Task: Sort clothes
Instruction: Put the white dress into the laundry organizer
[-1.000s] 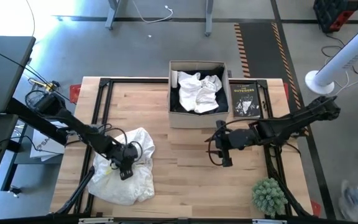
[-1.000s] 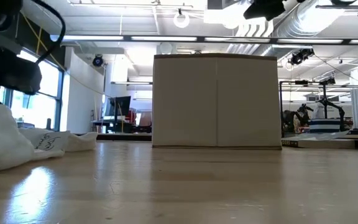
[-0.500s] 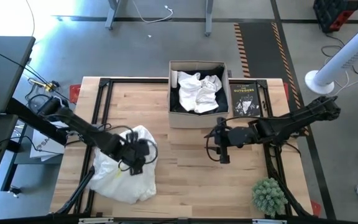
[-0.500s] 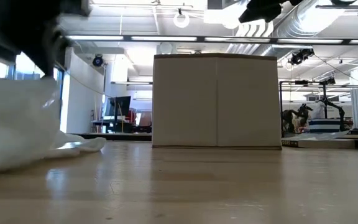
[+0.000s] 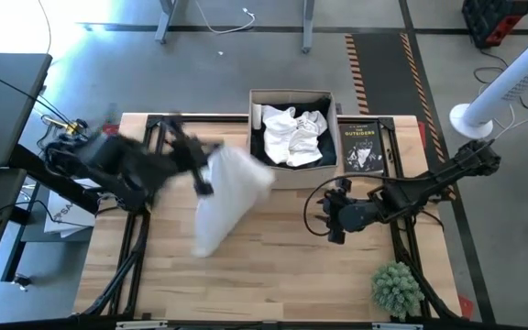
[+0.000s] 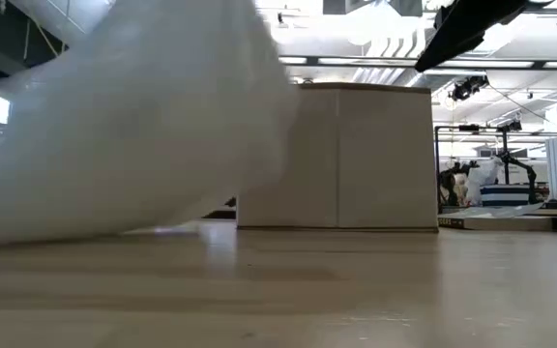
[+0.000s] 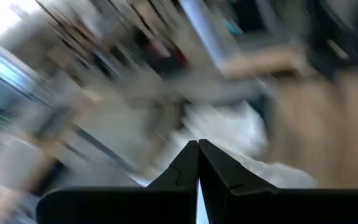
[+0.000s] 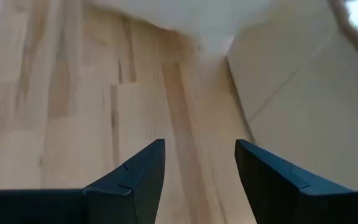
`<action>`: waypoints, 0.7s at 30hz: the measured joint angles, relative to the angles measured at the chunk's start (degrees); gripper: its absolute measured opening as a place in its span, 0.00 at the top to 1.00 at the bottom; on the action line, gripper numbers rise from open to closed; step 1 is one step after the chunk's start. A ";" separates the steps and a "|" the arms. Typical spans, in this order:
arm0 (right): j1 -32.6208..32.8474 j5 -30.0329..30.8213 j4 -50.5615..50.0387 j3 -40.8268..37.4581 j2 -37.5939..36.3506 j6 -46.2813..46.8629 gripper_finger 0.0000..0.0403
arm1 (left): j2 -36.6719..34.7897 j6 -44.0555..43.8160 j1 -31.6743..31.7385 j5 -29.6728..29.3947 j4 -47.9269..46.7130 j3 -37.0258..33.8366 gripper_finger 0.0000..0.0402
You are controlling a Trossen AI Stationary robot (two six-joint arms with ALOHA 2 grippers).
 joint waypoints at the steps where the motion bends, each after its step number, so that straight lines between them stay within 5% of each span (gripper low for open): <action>1: 0.06 0.64 0.21 0.00 0.00 -0.33 0.52 | 0.01 6.40 0.46 -2.26 3.78 2.81 1.00; 5: 0.06 2.43 0.17 0.00 0.00 -1.40 0.52 | -0.20 35.53 3.43 -2.35 30.36 10.83 1.00; 10: -0.10 5.82 0.17 0.00 0.00 -1.54 0.52 | -0.18 57.48 10.13 17.70 60.79 12.71 1.00; 13: -0.09 6.62 0.17 0.00 0.00 -2.17 0.52 | 0.83 58.61 17.04 27.11 68.66 12.72 1.00; 21: -0.09 7.16 0.15 0.00 0.02 -3.68 0.52 | 8.69 44.62 34.51 41.90 75.55 12.59 1.00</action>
